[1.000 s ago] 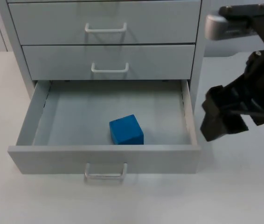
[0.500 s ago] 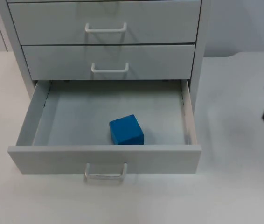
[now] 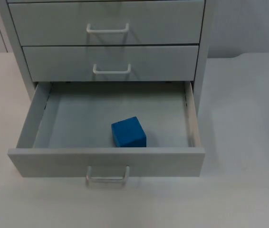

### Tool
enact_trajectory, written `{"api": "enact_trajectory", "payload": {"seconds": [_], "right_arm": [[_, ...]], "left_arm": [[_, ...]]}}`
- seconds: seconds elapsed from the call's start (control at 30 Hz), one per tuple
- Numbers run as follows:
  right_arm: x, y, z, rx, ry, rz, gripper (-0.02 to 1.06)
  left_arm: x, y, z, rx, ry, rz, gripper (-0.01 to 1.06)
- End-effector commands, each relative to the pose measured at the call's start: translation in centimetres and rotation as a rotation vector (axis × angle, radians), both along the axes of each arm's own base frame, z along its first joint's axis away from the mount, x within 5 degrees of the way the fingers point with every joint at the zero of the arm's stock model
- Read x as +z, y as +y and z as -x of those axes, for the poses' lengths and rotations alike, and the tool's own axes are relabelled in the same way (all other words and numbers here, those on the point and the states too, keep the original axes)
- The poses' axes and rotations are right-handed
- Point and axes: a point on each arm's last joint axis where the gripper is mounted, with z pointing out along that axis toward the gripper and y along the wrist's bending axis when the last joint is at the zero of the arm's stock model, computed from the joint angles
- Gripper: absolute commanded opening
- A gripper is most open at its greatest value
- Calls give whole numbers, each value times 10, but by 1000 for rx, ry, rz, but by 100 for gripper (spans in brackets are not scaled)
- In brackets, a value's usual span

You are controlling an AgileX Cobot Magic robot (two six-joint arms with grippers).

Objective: Open the drawer with the left hand, place the block into the drawer with the right hand, then close the drawer with the left hand.

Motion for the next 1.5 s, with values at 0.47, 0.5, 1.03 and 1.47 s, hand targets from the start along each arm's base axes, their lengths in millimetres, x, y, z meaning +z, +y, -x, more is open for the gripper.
{"api": "enact_trajectory", "payload": {"seconds": [0.47,0.5,1.03,1.47], "right_arm": [[7,-4,6,5,-20,8,77],[7,-4,6,5,-20,8,77],[7,-4,7,6,-16,9,77],[8,-3,5,4,-32,4,77]], "left_arm": [[1,-11,0,-70,-24,94,83],[1,-11,0,-70,-24,94,83],[10,-69,6,-545,-112,200,0],[-1,-122,29,-834,-81,-175,0]]}}
